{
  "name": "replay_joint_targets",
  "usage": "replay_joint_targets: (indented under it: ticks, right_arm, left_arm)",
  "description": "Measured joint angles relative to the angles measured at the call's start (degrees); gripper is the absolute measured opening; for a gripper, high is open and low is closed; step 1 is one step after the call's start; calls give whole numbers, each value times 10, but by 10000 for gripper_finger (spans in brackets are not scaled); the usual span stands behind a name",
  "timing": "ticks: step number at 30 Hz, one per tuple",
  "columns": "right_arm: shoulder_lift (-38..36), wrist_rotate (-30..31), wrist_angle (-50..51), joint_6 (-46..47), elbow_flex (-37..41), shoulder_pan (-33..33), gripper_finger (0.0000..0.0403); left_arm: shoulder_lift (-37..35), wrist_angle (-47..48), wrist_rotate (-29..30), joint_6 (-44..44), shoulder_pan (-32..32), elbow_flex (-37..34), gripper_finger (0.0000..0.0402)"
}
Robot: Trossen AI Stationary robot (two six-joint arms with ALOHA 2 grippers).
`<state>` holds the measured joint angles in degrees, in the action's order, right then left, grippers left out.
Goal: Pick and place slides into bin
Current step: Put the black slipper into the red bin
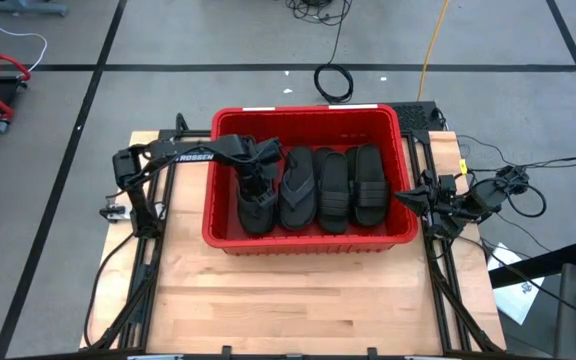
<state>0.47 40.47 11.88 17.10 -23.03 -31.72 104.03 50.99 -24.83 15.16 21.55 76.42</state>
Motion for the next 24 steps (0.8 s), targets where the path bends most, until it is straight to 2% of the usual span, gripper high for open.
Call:
replay_joint_targets:
  ticks: [6, 17, 24]
  right_arm:
    - [0, 0, 0, 0, 0, 0, 0]
    - [0, 0, 0, 0, 0, 0, 0]
    - [0, 0, -2, 0, 0, 0, 0]
  left_arm:
    - [-9, -6, -9, -12, -4, -1, 59]
    - [-62, -12, -7, -11, -11, -1, 229]
    - [-120, -15, -7, -23, -12, -1, 276]
